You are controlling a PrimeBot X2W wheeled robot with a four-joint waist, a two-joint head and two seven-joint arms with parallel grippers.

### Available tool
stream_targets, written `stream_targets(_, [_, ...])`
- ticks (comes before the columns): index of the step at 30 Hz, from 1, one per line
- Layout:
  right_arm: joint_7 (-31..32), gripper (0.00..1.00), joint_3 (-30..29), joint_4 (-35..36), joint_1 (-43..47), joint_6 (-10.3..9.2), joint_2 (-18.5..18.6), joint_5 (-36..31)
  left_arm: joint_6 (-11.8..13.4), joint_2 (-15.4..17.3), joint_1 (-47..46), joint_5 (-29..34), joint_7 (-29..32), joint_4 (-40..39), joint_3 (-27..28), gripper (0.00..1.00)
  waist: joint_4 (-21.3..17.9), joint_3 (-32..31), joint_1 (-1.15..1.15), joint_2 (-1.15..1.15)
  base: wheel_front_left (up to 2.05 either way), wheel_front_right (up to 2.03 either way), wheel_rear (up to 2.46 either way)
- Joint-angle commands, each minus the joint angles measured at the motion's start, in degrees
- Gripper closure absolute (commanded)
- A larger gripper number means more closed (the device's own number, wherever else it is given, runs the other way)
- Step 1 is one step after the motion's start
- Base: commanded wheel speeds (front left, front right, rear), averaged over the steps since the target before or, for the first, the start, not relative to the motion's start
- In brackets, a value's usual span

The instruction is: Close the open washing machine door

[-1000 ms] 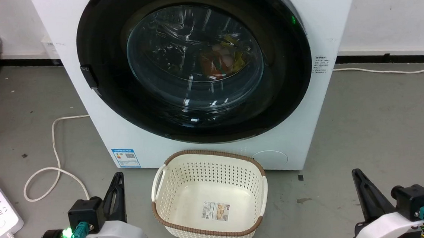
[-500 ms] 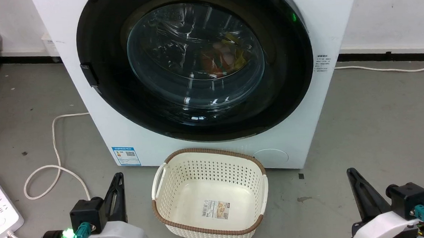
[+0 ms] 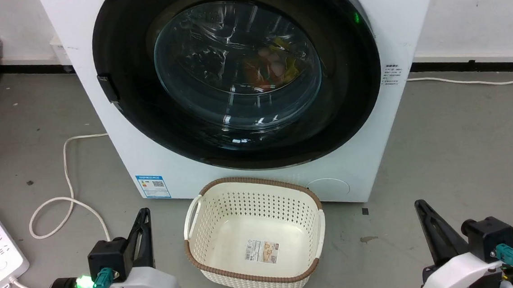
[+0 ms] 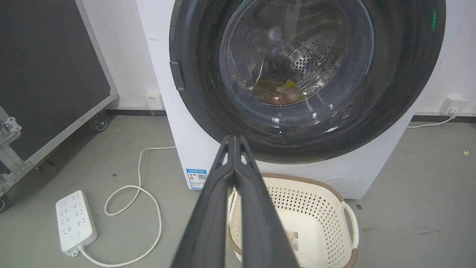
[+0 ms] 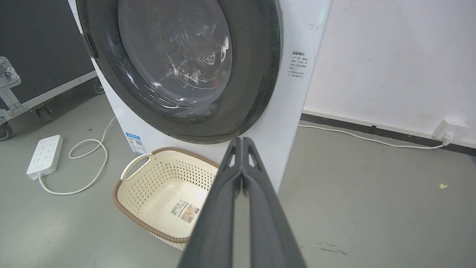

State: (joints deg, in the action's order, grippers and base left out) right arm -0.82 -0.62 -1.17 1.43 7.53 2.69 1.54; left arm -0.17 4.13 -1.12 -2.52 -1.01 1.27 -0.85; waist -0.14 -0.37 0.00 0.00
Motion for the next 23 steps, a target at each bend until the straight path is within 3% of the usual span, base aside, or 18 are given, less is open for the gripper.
stream_targets(1, [0.2,1.00,0.2,0.6,-1.1,-0.04,0.2,-0.6,0.1,-0.5,0.9,0.8,0.3,-0.5,0.3,1.00,0.0,0.1,0.00,0.00,0.00,0.00,0.00])
stream_targets(23, [0.8,1.00,0.6,1.2,-1.4,-0.04,0.2,-1.5,0.2,-1.2,1.1,2.5,1.0,-1.3,0.9,1.00,0.1,0.4,0.00,0.00,0.00,0.00,0.00])
